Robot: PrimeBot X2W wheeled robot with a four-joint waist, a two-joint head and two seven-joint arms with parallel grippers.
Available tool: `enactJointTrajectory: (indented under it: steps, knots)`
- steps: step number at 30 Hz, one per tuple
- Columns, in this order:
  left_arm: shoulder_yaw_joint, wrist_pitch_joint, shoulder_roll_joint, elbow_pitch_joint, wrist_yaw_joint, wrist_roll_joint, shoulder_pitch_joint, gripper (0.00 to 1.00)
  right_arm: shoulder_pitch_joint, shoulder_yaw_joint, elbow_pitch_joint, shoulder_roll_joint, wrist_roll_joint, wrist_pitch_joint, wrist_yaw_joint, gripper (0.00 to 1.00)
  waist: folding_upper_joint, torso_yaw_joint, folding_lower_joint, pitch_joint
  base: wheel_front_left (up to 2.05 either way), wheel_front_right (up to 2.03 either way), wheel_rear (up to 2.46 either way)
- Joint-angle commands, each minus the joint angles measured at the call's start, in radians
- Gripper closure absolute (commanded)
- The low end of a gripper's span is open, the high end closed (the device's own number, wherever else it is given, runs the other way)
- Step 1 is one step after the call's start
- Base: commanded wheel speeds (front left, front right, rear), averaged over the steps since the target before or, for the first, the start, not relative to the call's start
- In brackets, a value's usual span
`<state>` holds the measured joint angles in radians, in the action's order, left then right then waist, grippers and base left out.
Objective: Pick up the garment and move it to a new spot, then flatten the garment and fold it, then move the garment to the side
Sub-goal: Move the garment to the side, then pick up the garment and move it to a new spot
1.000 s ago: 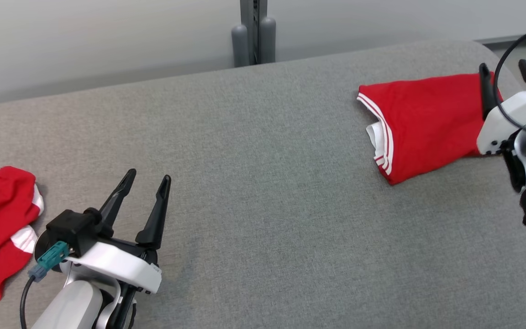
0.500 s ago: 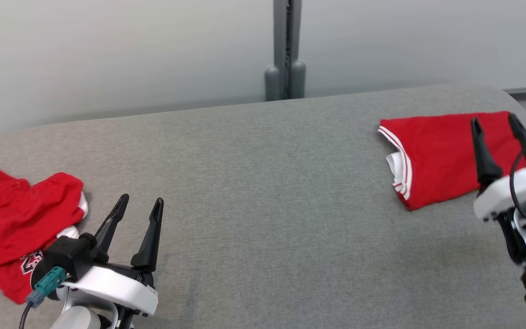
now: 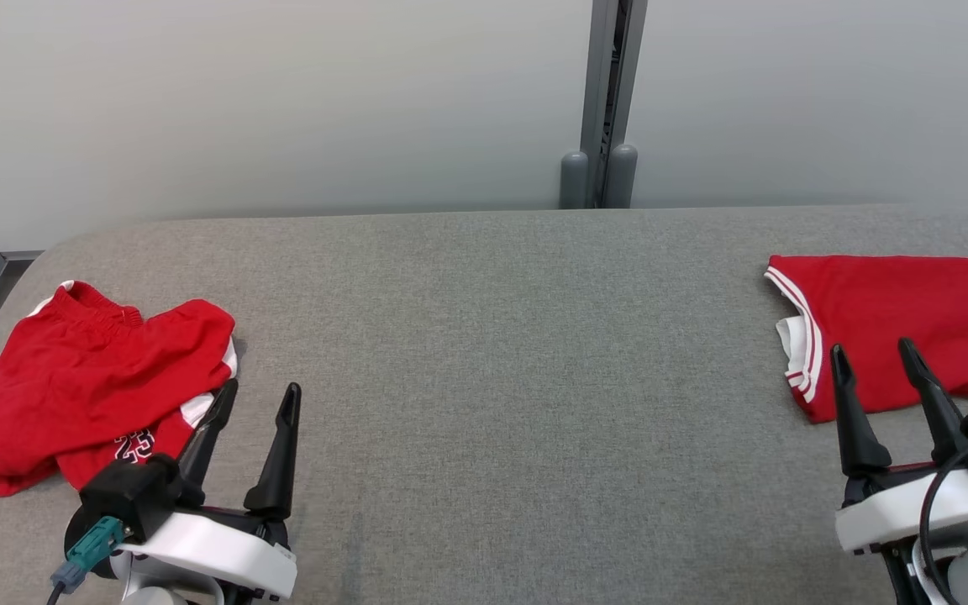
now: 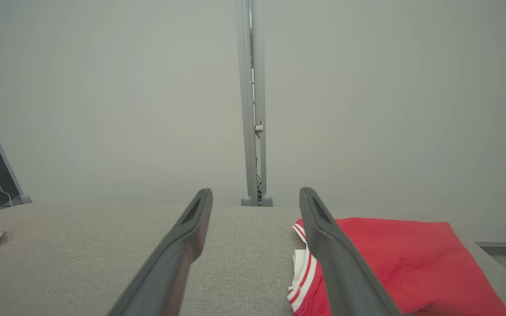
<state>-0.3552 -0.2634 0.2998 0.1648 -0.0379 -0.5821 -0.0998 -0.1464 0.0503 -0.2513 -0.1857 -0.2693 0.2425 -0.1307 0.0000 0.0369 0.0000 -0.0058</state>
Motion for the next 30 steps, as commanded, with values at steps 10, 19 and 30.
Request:
enactJointTrajectory:
  steps: [10, 19, 30]
  knots:
    - [0.186, -0.002, -0.08, -0.063, 0.012, 0.089, 0.076, 0.0, 0.15, -0.046, 0.177, 0.088, 0.067, 0.022, 0.0, 0.0, 0.0, -0.017, 0.0, -0.002, 0.0, 0.0, 0.0]
    - [0.294, -0.002, -0.148, -0.077, 0.077, 0.222, 0.142, 0.0, 0.21, -0.05, 0.245, 0.115, 0.077, 0.024, 0.0, 0.0, 0.0, -0.034, 0.0, -0.006, 0.0, 0.0, 0.0]
    - [0.322, -0.002, -0.195, -0.014, 0.133, 0.301, 0.133, 0.0, 0.184, -0.034, 0.262, 0.12, 0.078, 0.024, 0.0, 0.0, 0.0, -0.039, 0.0, 0.008, 0.0, 0.0, 0.0]
